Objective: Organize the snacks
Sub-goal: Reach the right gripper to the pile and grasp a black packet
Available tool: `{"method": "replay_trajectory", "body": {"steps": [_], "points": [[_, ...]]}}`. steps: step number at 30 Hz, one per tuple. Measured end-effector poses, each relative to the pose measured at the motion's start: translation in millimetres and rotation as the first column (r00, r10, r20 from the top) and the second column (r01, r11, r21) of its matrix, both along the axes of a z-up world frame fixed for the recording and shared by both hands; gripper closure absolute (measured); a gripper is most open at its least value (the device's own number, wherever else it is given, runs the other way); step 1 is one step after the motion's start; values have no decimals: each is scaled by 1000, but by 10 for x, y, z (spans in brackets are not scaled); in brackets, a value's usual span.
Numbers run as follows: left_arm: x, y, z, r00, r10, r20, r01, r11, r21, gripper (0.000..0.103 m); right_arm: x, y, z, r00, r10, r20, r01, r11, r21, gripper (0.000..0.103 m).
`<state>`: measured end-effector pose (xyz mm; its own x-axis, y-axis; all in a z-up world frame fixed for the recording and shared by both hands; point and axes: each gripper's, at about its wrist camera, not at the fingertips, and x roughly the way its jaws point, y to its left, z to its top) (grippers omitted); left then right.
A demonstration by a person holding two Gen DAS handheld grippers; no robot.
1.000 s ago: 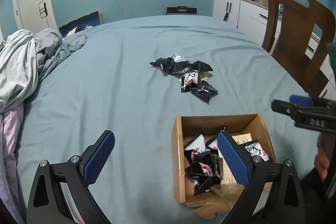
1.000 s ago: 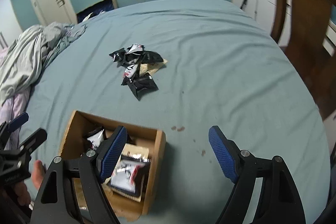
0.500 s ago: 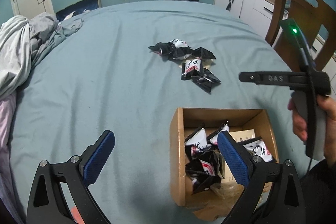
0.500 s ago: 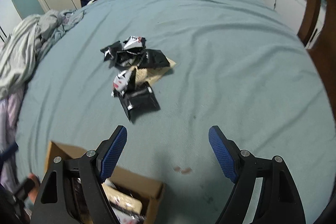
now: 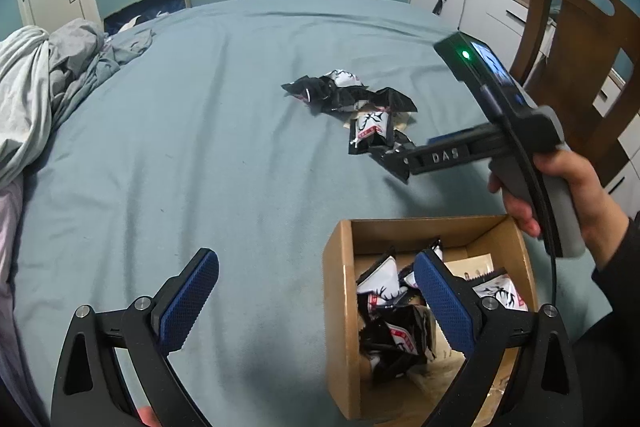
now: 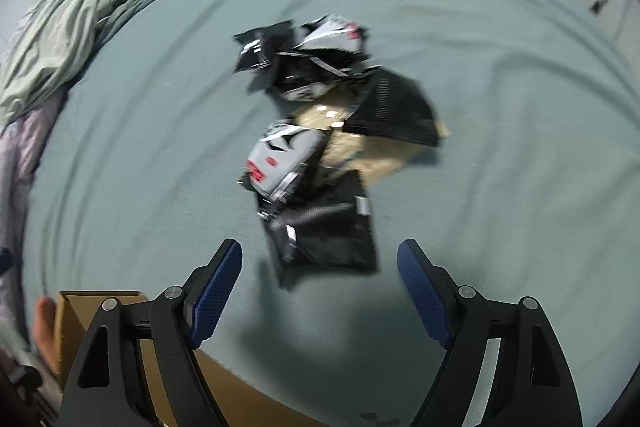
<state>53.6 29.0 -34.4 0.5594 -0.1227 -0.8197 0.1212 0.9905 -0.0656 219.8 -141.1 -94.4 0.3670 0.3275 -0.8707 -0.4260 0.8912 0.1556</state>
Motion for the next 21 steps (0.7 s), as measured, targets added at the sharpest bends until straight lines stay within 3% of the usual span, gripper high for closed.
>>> {"method": "replay_trajectory", "body": {"steps": [6,8,9,14,16,21], "points": [[82,-36,-22,1000,8,7,-9,999,39,3,296,23,-136,998,20,-56,-22,999,-33,26],[109,-41,-26,1000,14,-12,-14,999,45,3,340,32,-148,999,24,-22,-25,998,-57,38],[118,-44,-27,1000,13,-23,-12,999,37,3,324,48,-143,1000,16,-11,-16,998,-67,50],[154,-143,18,999,-22,-35,24,998,62,3,234,-40,-127,1000,-23,-2,23,999,-23,52],[188,-184,32,998,-41,-52,44,997,66,3,153,-89,-76,999,-41,-9,41,999,-1,60],[291,-310,11,991,-53,-123,57,998,26,3,-145,-247,199,997,-73,4,73,997,34,59]]}}
